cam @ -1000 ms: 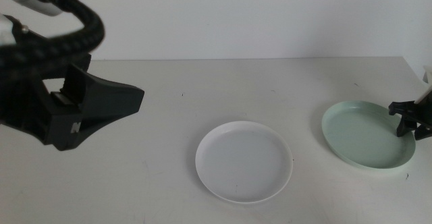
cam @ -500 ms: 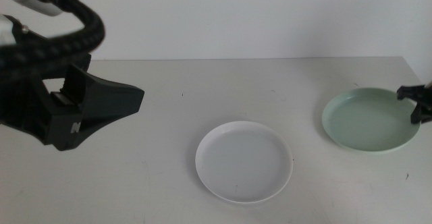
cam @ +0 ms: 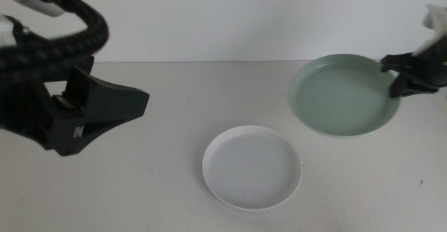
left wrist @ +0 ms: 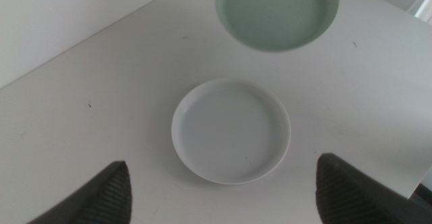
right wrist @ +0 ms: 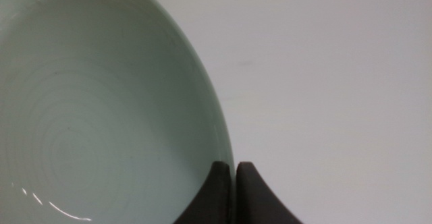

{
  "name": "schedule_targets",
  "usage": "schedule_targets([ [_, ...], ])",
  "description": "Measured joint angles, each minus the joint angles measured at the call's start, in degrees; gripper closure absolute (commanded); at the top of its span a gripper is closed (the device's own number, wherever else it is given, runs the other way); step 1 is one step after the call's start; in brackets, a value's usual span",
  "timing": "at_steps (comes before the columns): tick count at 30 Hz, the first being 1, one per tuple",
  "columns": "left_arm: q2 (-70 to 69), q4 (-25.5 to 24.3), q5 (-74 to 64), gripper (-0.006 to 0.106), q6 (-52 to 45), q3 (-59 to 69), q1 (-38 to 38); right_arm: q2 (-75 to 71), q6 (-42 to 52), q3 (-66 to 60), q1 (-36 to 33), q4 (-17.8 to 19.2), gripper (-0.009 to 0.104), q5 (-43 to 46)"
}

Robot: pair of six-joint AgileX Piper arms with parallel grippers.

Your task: Stack the three bowls on top of each other.

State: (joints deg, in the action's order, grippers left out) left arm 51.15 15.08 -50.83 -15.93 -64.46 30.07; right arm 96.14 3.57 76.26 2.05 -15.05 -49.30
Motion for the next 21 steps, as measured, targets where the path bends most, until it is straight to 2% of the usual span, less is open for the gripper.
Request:
schedule_targets([
  [7, 0.0, 0.0, 0.0, -0.005, 0.0, 0.0, 0.0, 0.0, -0.1, 0.0, -9.7, -3.6, 0.096, -0.2],
  [13, 0.0, 0.0, 0.0, -0.005, 0.0, 0.0, 0.0, 0.4, -0.5, 0.0, -17.6, -4.4, 0.096, 0.8],
  [21, 0.0, 0.0, 0.0, -0.005, 0.0, 0.0, 0.0, 5.0, -1.4, 0.0, -22.2, -4.6, 0.096, 2.3],
])
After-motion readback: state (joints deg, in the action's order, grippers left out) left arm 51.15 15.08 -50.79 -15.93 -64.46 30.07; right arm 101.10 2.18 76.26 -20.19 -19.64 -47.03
